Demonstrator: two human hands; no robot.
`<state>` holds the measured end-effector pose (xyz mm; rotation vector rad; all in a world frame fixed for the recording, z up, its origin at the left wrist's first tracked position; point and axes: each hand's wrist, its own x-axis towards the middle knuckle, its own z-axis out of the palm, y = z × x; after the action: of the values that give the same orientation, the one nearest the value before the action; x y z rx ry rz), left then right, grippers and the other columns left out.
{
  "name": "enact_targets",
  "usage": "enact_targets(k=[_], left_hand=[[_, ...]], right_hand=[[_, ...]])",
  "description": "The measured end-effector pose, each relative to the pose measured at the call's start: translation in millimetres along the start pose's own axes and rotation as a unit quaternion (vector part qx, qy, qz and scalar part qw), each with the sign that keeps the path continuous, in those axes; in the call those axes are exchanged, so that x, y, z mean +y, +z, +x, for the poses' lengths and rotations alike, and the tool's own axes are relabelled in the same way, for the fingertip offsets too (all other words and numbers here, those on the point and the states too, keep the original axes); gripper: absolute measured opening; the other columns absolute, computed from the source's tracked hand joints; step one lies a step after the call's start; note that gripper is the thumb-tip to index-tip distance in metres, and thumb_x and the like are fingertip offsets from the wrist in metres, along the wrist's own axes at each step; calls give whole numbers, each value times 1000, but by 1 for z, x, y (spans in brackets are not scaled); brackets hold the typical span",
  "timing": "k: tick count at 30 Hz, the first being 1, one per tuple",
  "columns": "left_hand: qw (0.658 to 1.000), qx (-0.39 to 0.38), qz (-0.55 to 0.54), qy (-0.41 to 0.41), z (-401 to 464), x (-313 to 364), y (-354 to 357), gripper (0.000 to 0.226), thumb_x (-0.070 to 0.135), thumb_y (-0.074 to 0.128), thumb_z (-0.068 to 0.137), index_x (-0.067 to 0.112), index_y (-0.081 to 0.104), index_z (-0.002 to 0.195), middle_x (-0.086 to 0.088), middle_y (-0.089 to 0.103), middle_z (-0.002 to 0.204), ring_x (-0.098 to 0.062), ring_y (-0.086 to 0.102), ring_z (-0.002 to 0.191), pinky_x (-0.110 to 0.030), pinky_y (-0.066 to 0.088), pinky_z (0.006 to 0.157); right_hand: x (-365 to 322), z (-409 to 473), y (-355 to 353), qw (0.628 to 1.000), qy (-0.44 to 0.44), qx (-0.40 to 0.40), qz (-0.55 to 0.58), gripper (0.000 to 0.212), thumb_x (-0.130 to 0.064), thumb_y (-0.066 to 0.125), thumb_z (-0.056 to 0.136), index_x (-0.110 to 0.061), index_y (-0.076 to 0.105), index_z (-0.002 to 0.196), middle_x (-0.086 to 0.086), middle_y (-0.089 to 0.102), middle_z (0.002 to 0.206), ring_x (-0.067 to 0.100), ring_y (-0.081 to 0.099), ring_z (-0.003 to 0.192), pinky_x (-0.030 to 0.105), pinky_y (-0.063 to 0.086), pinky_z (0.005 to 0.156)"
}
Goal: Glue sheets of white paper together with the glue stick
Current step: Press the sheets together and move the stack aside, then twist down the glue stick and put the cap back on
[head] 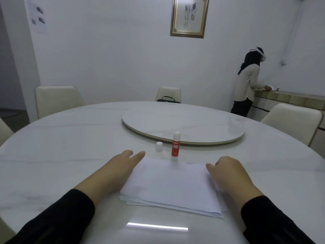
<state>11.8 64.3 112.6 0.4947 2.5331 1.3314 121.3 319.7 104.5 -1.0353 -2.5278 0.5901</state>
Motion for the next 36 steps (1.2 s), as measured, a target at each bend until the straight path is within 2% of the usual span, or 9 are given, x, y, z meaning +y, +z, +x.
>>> enact_targets(k=[2, 6, 8, 12, 17, 24, 27, 29, 36], left_hand=[[999, -17, -34, -7, 0, 5, 4, 65, 58, 42, 90, 11, 43, 135, -12, 46, 142, -30, 45, 129, -45, 35, 108], [999, -2, -32, -26, -1, 10, 9, 60, 48, 42, 94, 6, 38, 136, -15, 41, 145, -32, 42, 130, -41, 34, 108], [999, 10, -37, -36, -1, 11, 9, 53, 37, 43, 96, 12, 35, 142, -9, 40, 147, -27, 45, 126, -31, 36, 101], [999, 9, -39, -36, -4, 13, 7, 53, 20, 44, 94, 18, 30, 145, -9, 48, 135, -24, 54, 105, -30, 42, 90], [999, 12, -41, -34, -4, 13, 6, 53, 22, 45, 94, 19, 30, 145, -7, 51, 132, -24, 56, 105, -31, 42, 91], [999, 25, 29, 5, 3, 17, 2, 57, 28, 44, 96, 17, 23, 148, -7, 35, 148, -23, 48, 117, -27, 36, 89], [997, 51, 44, 23, 18, 32, 5, 53, 28, 42, 96, 17, 27, 145, -7, 35, 149, -26, 42, 128, -32, 38, 99], [998, 53, 16, 42, 29, 43, 15, 47, 24, 43, 95, 16, 35, 141, -4, 44, 139, -23, 45, 120, -30, 38, 92], [976, 47, -213, 18, 55, 38, 44, 33, 22, 56, 91, 13, 57, 122, -8, 60, 120, -21, 55, 103, -32, 45, 88]], right_hand=[[-6, -2, 4, 999, -11, -16, 26, 24, -26, 51, 85, -11, 48, 66, 1, 49, 65, 19, 47, 58, 26, 33, 49], [-8, -3, 4, 995, -17, -40, 91, 45, -26, 56, 86, -10, 52, 128, 6, 58, 122, 21, 58, 101, 24, 42, 75], [-4, -3, 3, 991, -9, -48, 122, 53, -24, 61, 83, -11, 48, 133, 5, 56, 126, 16, 57, 91, 21, 42, 67], [-3, -4, 4, 992, -33, -59, 111, 57, -20, 69, 78, -13, 50, 131, 4, 59, 120, 18, 56, 101, 20, 39, 76], [-5, -5, 2, 990, -48, -75, 112, 61, -20, 74, 73, -14, 52, 129, -2, 58, 104, 15, 54, 97, 21, 38, 81], [-15, 15, -26, 992, -72, -52, 94, 68, -41, 76, 72, -11, 53, 129, 2, 58, 119, 15, 54, 96, 26, 42, 78], [-43, 23, -24, 974, -82, -139, 160, 78, -46, 80, 66, -12, 51, 131, 0, 57, 120, 16, 55, 104, 28, 44, 87], [-61, 24, -14, 966, -91, -174, 166, 80, -44, 82, 64, -12, 51, 131, -1, 56, 116, 15, 54, 100, 23, 42, 77], [-76, 29, 24, 952, -77, -179, 234, 34, -32, 80, 70, -21, 68, 100, -11, 56, 82, 4, 53, 67, 20, 42, 55]])
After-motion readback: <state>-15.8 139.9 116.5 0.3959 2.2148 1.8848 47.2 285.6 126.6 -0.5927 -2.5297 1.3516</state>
